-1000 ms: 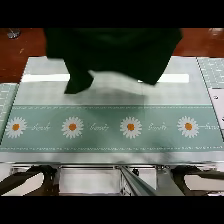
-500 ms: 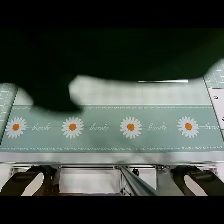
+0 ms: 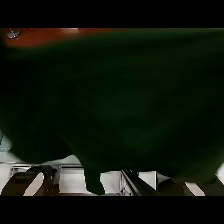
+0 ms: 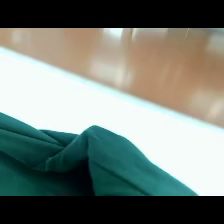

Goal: Fold the shirts.

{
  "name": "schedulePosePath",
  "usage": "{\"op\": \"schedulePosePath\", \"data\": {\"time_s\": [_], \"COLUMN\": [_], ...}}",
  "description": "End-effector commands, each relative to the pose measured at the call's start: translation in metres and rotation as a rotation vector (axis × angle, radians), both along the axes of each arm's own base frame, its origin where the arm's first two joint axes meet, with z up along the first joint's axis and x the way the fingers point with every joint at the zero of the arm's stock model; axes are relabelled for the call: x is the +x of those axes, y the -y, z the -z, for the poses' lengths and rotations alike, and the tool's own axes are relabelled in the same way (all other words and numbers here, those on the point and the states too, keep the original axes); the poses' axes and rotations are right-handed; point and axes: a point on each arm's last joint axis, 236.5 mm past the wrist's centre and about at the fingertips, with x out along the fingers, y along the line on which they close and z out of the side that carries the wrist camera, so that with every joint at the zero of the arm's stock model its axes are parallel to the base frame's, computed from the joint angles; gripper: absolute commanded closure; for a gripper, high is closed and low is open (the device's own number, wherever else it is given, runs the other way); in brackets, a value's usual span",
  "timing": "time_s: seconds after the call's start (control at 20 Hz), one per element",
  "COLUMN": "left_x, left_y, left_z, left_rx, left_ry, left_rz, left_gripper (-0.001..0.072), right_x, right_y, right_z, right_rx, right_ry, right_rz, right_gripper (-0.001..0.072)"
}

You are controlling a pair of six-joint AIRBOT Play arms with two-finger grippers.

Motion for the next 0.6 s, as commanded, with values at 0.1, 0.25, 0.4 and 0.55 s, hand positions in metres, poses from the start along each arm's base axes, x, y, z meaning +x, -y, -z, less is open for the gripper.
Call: {"op": "schedulePosePath", "data": {"time_s": [0.1,0.25,0.4,0.55], "left_x": [0.098,0.157,0.224,0.282], "left_y": [-0.006,-0.015,-0.029,-0.034], "left_z": [0.164,0.217,0.24,0.256], "left_rx": [-0.124,-0.16,-0.181,-0.185], "left_ry": [-0.286,-0.311,-0.276,-0.264], "left_rz": [-0.166,-0.291,-0.405,-0.449], "left_gripper": [0.0672,0.0672,0.0672,0.0672], "right_x": [0.085,0.147,0.217,0.281], "right_y": [0.009,0.029,0.039,0.028], "right_z": [0.192,0.261,0.303,0.328], "right_rx": [-0.028,0.016,0.126,0.204], "right_ry": [-0.432,-0.539,-0.597,-0.624], "right_rz": [0.097,0.216,0.254,0.226], "right_gripper": [0.0682,0.0682,0.0682,0.0682]}}
